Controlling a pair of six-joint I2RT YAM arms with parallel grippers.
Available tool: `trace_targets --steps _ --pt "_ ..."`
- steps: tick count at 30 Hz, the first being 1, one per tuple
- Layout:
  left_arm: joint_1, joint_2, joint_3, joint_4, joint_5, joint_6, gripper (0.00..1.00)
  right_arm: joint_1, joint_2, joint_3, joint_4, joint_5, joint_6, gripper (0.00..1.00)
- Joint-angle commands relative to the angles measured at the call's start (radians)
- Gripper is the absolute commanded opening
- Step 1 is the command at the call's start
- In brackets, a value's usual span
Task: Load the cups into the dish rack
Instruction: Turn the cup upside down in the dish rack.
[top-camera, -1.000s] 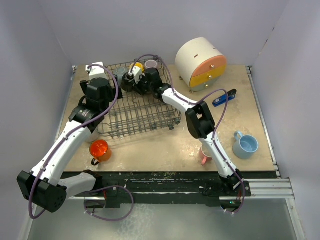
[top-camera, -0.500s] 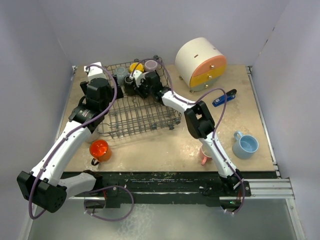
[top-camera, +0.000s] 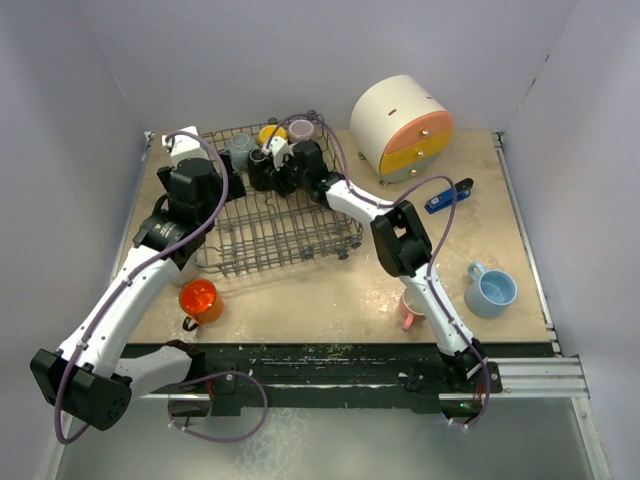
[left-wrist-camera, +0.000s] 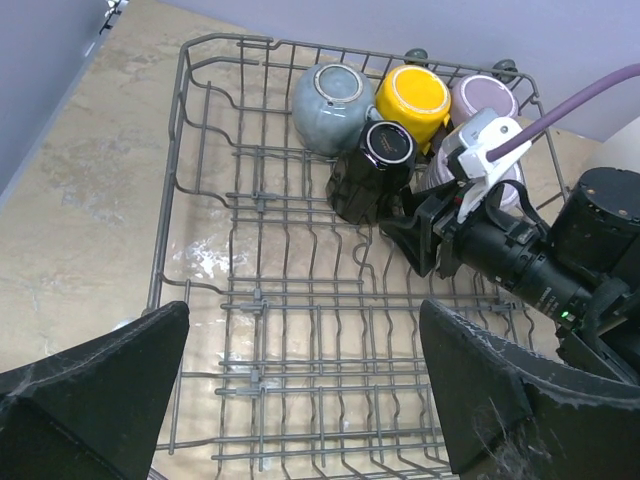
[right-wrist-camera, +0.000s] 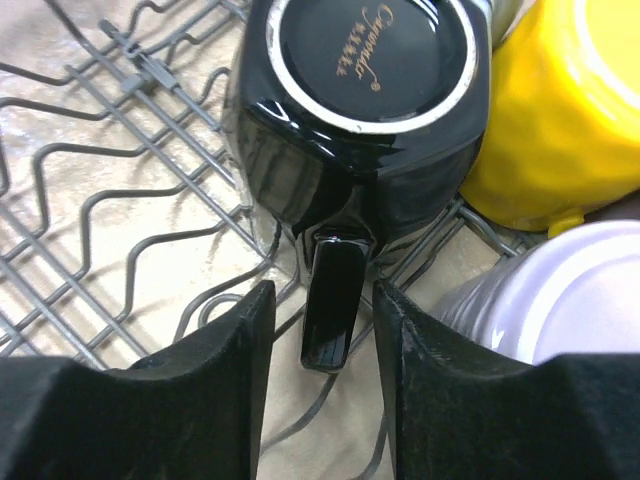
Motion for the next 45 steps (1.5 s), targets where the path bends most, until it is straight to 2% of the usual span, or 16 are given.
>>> trace_targets --steps 1,8,13,17,20,22,26,31,36,41,45 --pt "0.009 -0.032 0.01 0.003 0.011 -0.036 0.99 -0.001 -0.145 -0.012 0.037 -0.145 0.02 0.49" --pt "0.008 -0.024 0.001 0.007 0.042 -0.042 1.0 -0.013 -0.247 -0.042 0.017 -0.31 0.046 0.7" --pt "0.009 -0.007 0.016 0.008 0.073 -0.022 0.97 -0.039 -0.32 -0.062 0.001 -0.431 0.074 0.73" --pt "0.021 0.021 0.03 0.02 0.125 -0.01 0.88 -0.086 -0.388 -0.106 -0.013 -0.508 0.1 0.73" --pt "0.056 0.061 0.043 0.024 0.203 -0.018 0.78 -0.134 -0.46 -0.173 -0.015 -0.553 0.097 0.73" --pt "0.102 0.095 0.049 0.036 0.281 -0.031 0.68 -0.17 -0.513 -0.221 -0.024 -0.574 0.084 0.73" --pt "0.224 0.202 0.062 0.113 0.513 -0.059 0.36 -0.237 -0.61 -0.299 -0.091 -0.574 0.012 0.74" --pt "0.314 0.465 0.142 0.152 0.667 -0.019 0.05 -0.309 -0.706 -0.386 -0.169 -0.57 -0.021 0.78" --pt "0.35 0.719 0.309 0.139 0.675 0.011 0.0 -0.348 -0.76 -0.447 -0.184 -0.601 0.014 0.8" --pt "0.354 0.934 0.514 0.067 0.662 0.027 0.0 -0.355 -0.777 -0.476 -0.165 -0.606 0.049 0.81" --pt "0.354 1.039 0.607 0.048 0.701 -0.002 0.0 -0.355 -0.791 -0.502 -0.159 -0.607 0.061 0.81"
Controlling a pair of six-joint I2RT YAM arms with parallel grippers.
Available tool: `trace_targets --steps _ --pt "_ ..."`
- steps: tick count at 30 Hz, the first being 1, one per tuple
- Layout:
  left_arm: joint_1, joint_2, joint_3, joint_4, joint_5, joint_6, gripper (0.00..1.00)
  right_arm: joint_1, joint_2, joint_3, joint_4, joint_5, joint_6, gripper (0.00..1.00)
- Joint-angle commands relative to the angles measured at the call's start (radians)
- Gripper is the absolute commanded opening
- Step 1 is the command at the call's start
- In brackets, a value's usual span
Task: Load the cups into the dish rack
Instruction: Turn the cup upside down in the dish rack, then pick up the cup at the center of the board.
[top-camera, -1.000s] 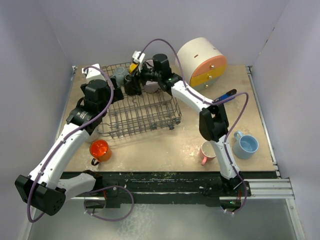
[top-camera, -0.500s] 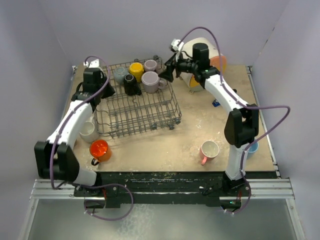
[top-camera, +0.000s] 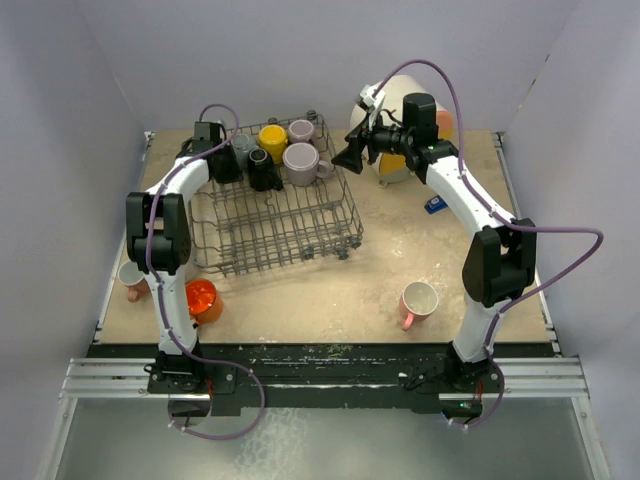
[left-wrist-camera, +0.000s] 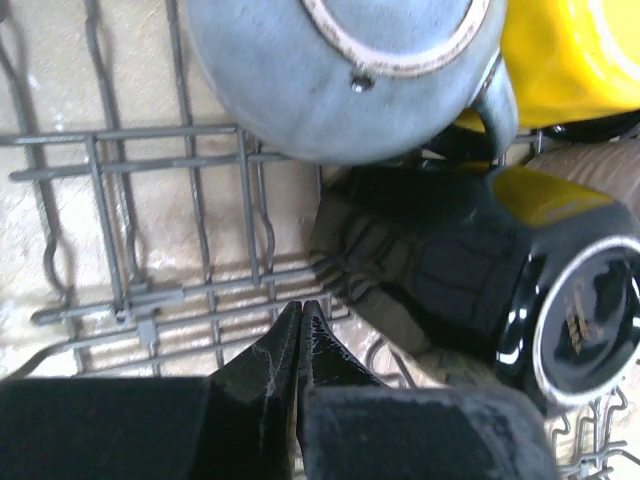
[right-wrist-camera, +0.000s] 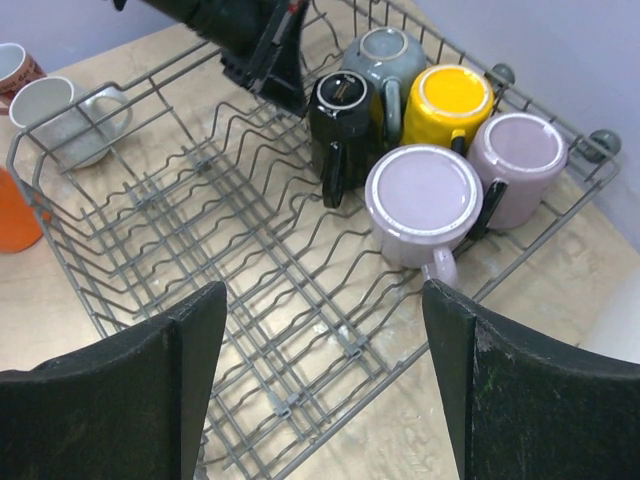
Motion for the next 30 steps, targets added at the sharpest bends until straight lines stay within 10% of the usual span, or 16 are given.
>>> trace_targets --steps 1,30 --pt "0.004 0.059 0.117 0.002 0.057 -0.012 0.0 -0.003 -0.056 -0.02 0.015 -0.038 0.027 0.81" --pt "-0.059 0.07 0.141 0.115 0.118 -0.048 0.18 -0.002 -0.07 -0.072 0.027 -0.071 0.061 0.8"
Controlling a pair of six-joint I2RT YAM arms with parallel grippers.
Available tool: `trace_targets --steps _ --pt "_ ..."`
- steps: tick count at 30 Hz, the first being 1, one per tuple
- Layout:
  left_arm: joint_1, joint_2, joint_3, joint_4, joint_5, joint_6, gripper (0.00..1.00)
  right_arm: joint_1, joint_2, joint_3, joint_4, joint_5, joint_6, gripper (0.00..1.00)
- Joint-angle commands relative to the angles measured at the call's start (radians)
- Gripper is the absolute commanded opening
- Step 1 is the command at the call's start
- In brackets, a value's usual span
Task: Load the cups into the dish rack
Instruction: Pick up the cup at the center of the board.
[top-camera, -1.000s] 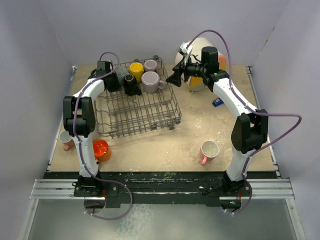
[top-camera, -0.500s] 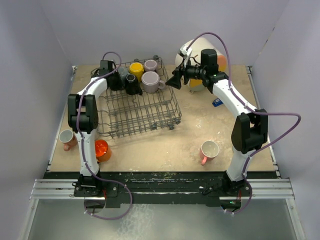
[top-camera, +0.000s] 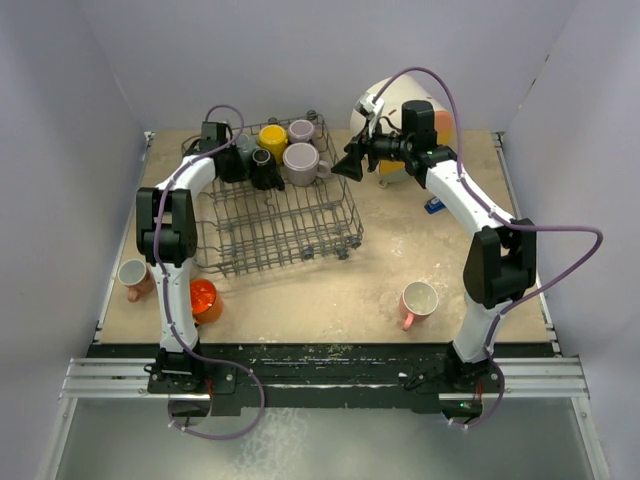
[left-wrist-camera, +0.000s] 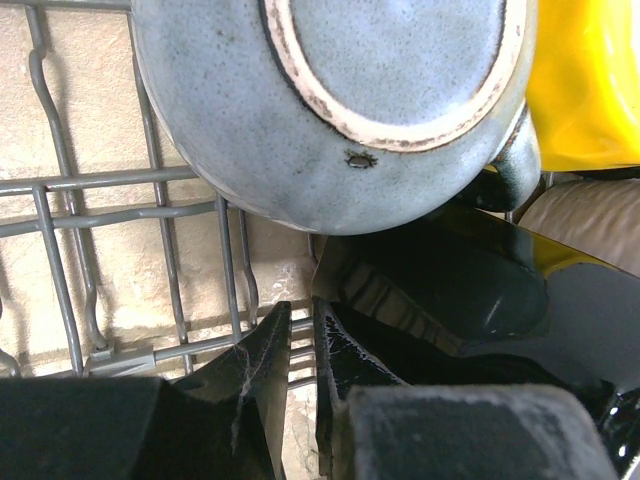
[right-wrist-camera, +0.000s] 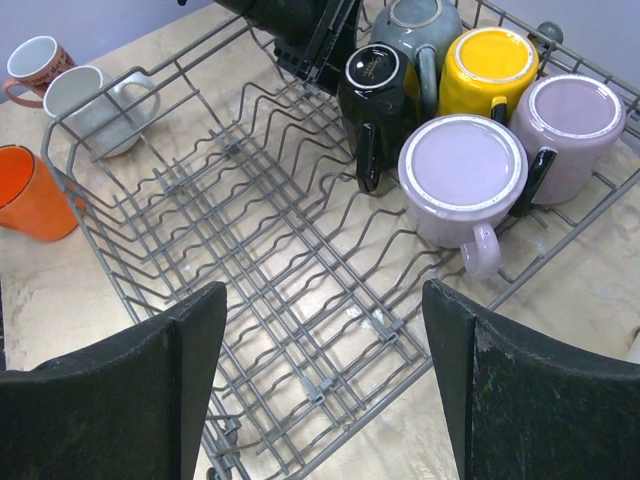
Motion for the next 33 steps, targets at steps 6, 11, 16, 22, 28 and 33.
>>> trace_targets --steps 6,11,16,22,28,33 --pt "-0.04 -0.063 0.022 0.124 0.186 -0.054 0.18 -0.001 -0.059 -0.002 0.032 -0.045 0.022 0.8" --pt "-0.039 -0.084 -0.007 0.098 0.154 -0.049 0.18 -0.001 -0.061 -0.009 0.03 -0.047 0.02 0.8" --pt "-0.019 -0.144 -0.064 0.061 0.054 -0.037 0.2 -0.001 -0.06 -0.008 0.021 -0.05 0.01 0.8" --pt "0.002 -0.261 -0.122 0.033 -0.044 0.021 0.3 -0.001 -0.058 0.004 -0.012 -0.057 -0.031 0.8" --pt "0.004 -0.417 -0.206 0.002 -0.089 0.079 0.32 -0.001 -0.063 0.018 -0.065 -0.061 -0.125 0.8" --pt "0.003 -0.59 -0.321 -0.041 -0.125 0.105 0.45 -0.002 -0.077 0.01 -0.076 -0.091 -0.167 0.79"
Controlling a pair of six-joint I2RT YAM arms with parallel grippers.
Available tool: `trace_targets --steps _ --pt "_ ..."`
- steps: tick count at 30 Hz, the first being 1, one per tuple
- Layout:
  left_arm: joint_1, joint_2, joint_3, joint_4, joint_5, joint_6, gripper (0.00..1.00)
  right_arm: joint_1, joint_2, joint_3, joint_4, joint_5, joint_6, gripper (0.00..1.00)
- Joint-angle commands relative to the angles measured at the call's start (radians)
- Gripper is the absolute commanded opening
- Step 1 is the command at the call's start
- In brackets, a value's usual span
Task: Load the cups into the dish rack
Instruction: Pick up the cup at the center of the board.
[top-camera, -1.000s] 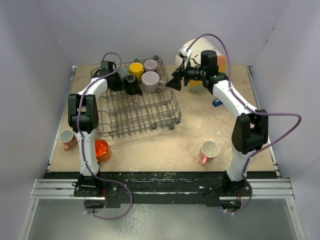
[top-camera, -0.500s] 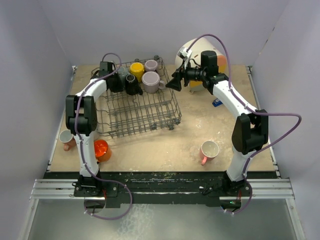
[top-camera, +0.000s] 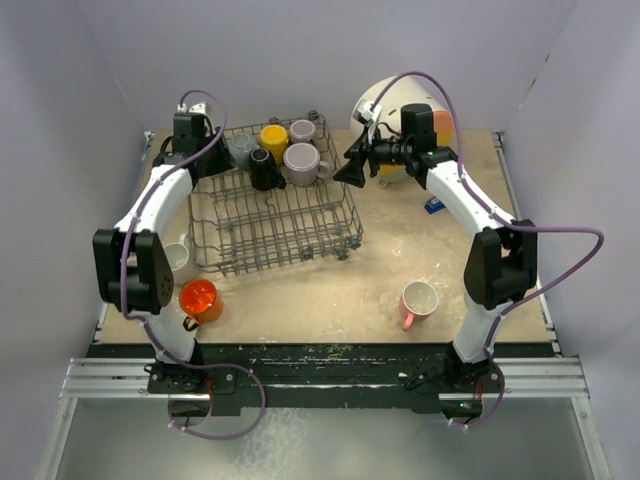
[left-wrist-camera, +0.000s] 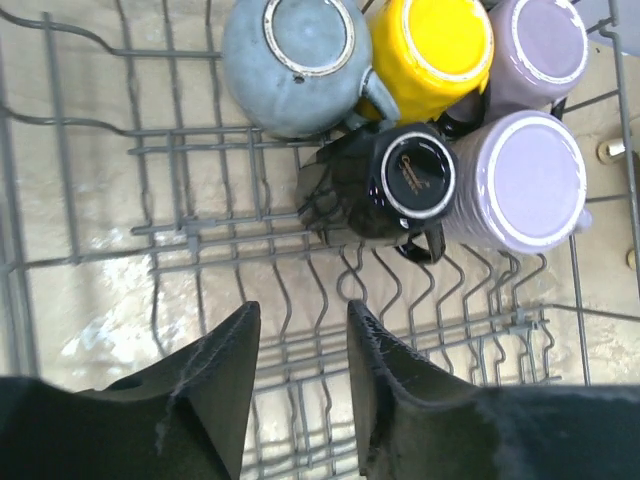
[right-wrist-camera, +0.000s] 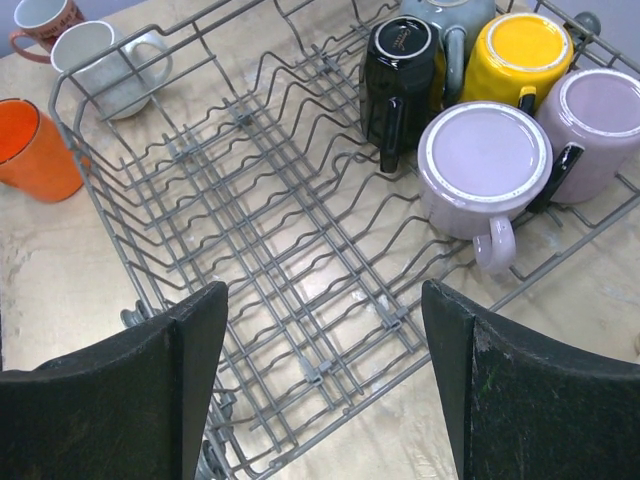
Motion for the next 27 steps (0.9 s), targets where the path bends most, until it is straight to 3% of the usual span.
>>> trace_targets --steps 1,7,12,16,19,27 --pt "0.003 -0.179 -0.084 -0.043 -0.055 0.046 0.46 -0.001 -0.074 0.012 -0.002 -0.062 -0.078 0.79" --pt "0.003 -0.438 -0.251 -0.12 -0.126 -0.029 0.59 0.009 -0.112 -0.059 0.103 -0.109 -0.114 0.79" --pt "0.005 -0.65 -0.382 -0.211 -0.167 -0.212 0.99 0.04 -0.127 -0.109 0.188 -0.138 -0.136 0.8" --pt "0.005 -0.742 -0.409 -0.333 -0.136 -0.278 0.99 0.071 -0.133 -0.123 0.197 -0.144 -0.199 0.81" --pt "0.005 -0.784 -0.413 -0.439 -0.188 -0.307 0.99 0.088 -0.129 -0.14 0.236 -0.152 -0.185 0.81" --pt "0.007 -0.769 -0.454 -0.496 -0.242 -0.33 0.74 0.113 -0.106 -0.142 0.276 -0.156 -0.144 0.81"
